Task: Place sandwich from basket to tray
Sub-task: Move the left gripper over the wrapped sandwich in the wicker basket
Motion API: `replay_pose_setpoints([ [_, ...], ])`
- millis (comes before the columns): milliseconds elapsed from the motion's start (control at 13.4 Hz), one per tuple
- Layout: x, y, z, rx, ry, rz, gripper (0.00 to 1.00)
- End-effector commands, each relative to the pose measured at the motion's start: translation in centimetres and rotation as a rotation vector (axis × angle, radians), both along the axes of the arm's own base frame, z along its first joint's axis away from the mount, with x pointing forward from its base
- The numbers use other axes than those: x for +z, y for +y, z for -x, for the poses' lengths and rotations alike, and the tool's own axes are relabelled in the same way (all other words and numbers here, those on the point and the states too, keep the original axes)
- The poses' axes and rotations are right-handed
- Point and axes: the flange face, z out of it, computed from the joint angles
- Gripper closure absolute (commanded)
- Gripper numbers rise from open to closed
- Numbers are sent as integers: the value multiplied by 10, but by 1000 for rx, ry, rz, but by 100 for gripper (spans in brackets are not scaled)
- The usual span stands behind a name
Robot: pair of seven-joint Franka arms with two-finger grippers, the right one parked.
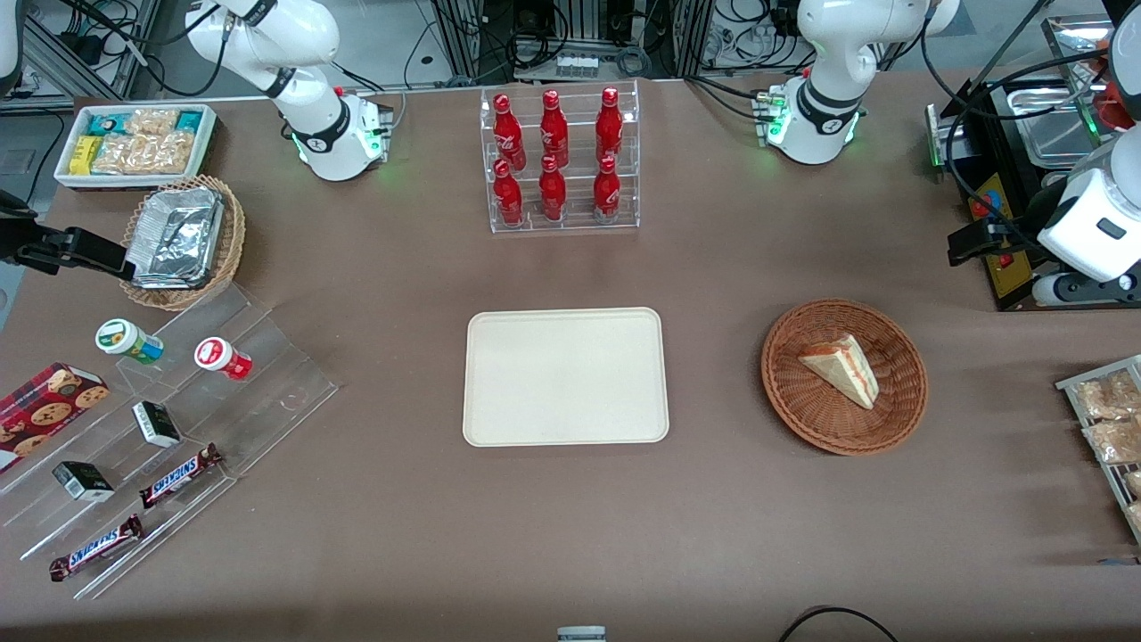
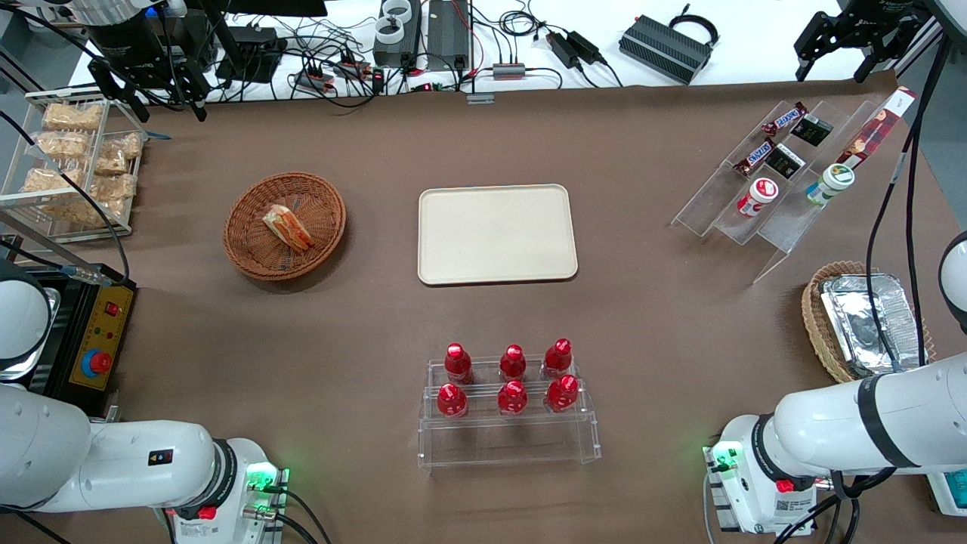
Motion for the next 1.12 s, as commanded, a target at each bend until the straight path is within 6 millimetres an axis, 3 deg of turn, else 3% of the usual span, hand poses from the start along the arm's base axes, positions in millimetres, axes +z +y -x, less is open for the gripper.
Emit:
replay_pose_setpoints([
  [0,-1,-2,-1,-10,-13,-4,0],
  [374,-28,-8,-11,17,-3,-24,0],
  [673,-90,-13,6,225,-44,-44,0],
  [1047,-175,-28,24,665,-170,-58,0],
])
